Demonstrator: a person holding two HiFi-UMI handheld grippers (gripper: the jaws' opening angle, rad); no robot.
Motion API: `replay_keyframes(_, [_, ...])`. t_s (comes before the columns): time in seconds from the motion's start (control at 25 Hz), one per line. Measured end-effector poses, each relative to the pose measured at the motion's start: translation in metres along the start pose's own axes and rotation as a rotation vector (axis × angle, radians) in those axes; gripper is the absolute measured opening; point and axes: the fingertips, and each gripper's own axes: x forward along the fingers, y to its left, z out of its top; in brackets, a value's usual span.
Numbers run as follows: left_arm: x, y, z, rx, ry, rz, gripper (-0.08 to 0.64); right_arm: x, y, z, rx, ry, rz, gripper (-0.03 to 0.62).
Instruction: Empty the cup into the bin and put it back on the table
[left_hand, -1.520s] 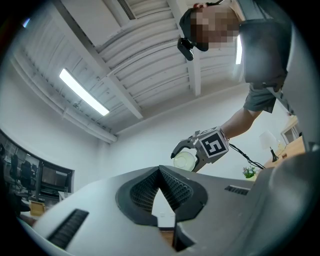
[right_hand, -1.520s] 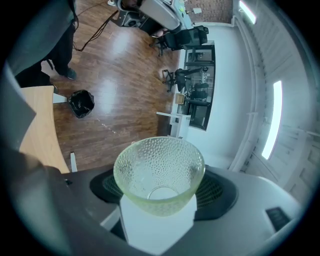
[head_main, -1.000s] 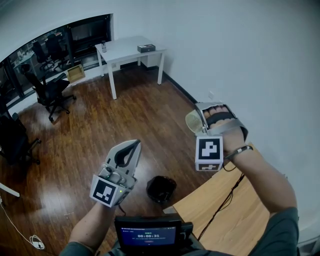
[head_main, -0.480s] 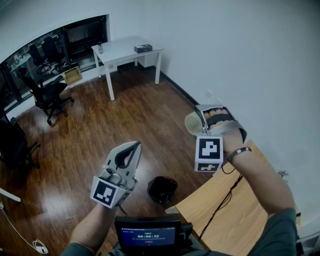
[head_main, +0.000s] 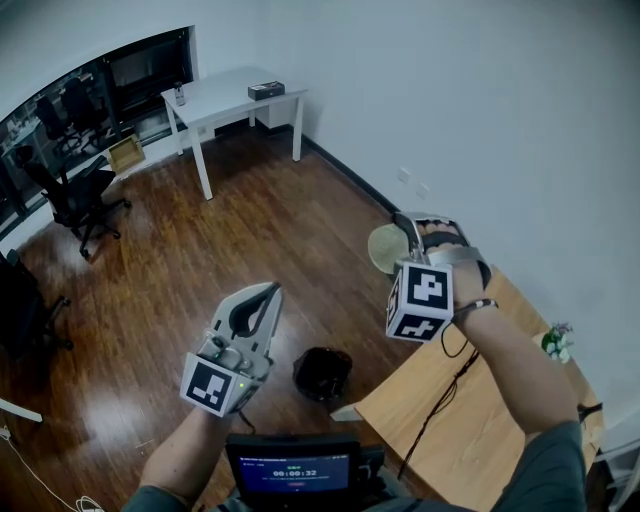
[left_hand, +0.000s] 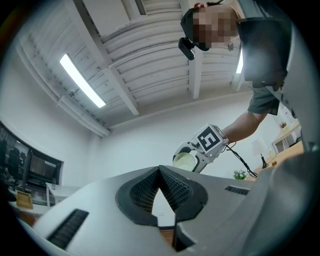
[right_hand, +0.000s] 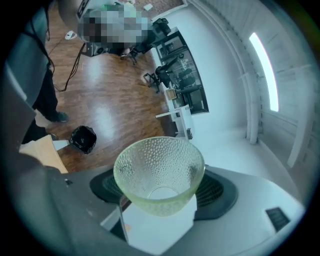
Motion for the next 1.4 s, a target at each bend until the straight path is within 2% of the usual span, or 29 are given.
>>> replay_keyframes(0.28, [0.005, 0.006, -0.016, -0.019, 0.022, -0.046, -0.002, -0.007, 0.011, 0.003, 0.231, -0.033, 0.068, 0.397])
replay_keyframes(0.44, [0.010, -0.004, -0.015, 0.009, -0.014, -0.119, -0.002, -0.011, 0.025, 0.007, 0.364, -0.062, 0.109, 0.397])
replay_keyframes(0.64, [0.016, -0.002, -0.033, -0.077, 0.004, -0.137, -0.002, -0.015, 0.040, 0.007, 0.510, -0.083, 0.140, 0.397])
replay_keyframes(1.0, [0.034, -0.018, -0.035, -0.094, -0.012, -0.198, -0.002, -0.043, 0.042, -0.011, 0.756, -0.157, 0.133, 0.397])
replay_keyframes(1.28, [0.043, -0.050, -0.023, -0.095, -0.020, -0.231, -0.002, -0.077, 0.050, -0.029, 0.847, -0.212, 0.112, 0.397])
replay_keyframes(1.4, [0.050, -0.070, -0.018, -0.101, -0.024, -0.243, -0.002, -0.092, 0.061, -0.042, 0.914, -0.226, 0.121, 0.397])
